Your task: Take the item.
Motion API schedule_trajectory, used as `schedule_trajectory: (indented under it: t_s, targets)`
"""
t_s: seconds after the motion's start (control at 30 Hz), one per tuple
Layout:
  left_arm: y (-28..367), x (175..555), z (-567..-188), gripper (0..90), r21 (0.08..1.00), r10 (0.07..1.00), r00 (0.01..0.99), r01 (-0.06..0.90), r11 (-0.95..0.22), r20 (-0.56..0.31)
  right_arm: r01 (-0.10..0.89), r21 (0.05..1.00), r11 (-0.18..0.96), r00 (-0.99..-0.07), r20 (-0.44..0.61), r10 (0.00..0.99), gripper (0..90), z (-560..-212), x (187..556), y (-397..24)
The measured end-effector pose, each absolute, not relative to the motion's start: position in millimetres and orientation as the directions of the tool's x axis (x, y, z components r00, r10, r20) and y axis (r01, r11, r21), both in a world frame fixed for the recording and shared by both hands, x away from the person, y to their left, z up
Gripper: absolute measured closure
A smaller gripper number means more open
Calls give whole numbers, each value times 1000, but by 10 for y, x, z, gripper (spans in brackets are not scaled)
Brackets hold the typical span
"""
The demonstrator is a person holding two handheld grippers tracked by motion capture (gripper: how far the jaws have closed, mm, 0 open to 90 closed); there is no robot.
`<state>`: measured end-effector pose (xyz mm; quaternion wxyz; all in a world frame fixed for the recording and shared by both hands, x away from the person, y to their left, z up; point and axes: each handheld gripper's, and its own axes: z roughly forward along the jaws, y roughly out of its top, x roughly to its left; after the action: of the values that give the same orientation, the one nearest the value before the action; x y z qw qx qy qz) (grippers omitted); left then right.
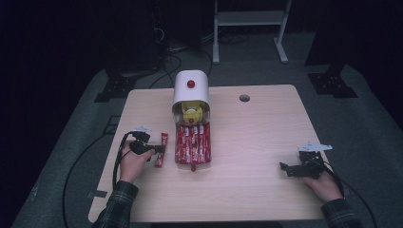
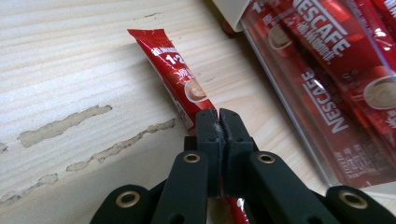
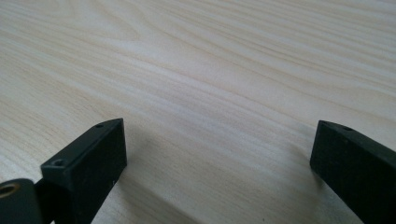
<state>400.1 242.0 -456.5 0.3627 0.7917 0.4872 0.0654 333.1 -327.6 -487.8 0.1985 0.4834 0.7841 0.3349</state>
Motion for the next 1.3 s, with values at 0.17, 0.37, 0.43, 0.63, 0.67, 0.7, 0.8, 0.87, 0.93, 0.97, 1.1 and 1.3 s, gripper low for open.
schedule_trajectory:
  t_s: [0.17, 0.37, 0.43, 0.63, 0.67, 0.7, 0.8, 0.87, 0.93, 0.97, 1.1, 1.3]
  targets:
    - [2424, 4004, -4577, 879, 636, 819, 515, 727, -260, -253, 625, 717, 308, -454, 13, 891, 30, -4878, 3331, -3275]
    - [2431, 4004, -4580, 866, 635, 821, 510, 729, -255, -256, 625, 717, 309, -454, 12, 891, 30, -4879, 3331, -3276]
    - [2432, 4005, -4580, 844, 635, 823, 510, 729, -257, -252, 625, 717, 309, -454, 12, 891, 30, -4879, 3331, -3276]
    - [2450, 3993, -4546, 755, 642, 824, 506, 726, -247, -255, 625, 717, 309, -454, 12, 891, 30, -4878, 3331, -3276]
    - [2453, 3991, -4537, 733, 643, 824, 507, 724, -249, -253, 625, 717, 309, -454, 12, 891, 30, -4879, 3331, -3276]
    - [2456, 3989, -4530, 721, 651, 823, 512, 716, -251, -245, 625, 717, 309, -454, 12, 891, 30, -4879, 3331, -3276]
    - [2455, 3973, -4508, 636, 655, 830, 510, 710, -257, -226, 625, 717, 308, -454, 12, 891, 30, -4879, 3331, -3275]
    - [2452, 3961, -4498, 598, 660, 834, 510, 703, -264, -210, 625, 717, 309, -454, 12, 891, 30, -4879, 3331, -3276]
    - [2454, 3952, -4488, 556, 665, 834, 516, 695, -275, -195, 625, 717, 309, -454, 12, 891, 30, -4879, 3331, -3276]
    - [2453, 3946, -4483, 536, 666, 834, 517, 694, -276, -193, 625, 717, 309, -454, 12, 891, 30, -4879, 3331, -3276]
    - [2466, 3919, -4458, 461, 675, 839, 518, 680, -285, -169, 625, 717, 309, -455, 13, 891, 30, -4878, 3330, -3275]
    - [2503, 3878, -4440, 373, 682, 843, 516, 673, -287, -154, 624, 717, 310, -456, 12, 890, 30, -4879, 3329, -3276]
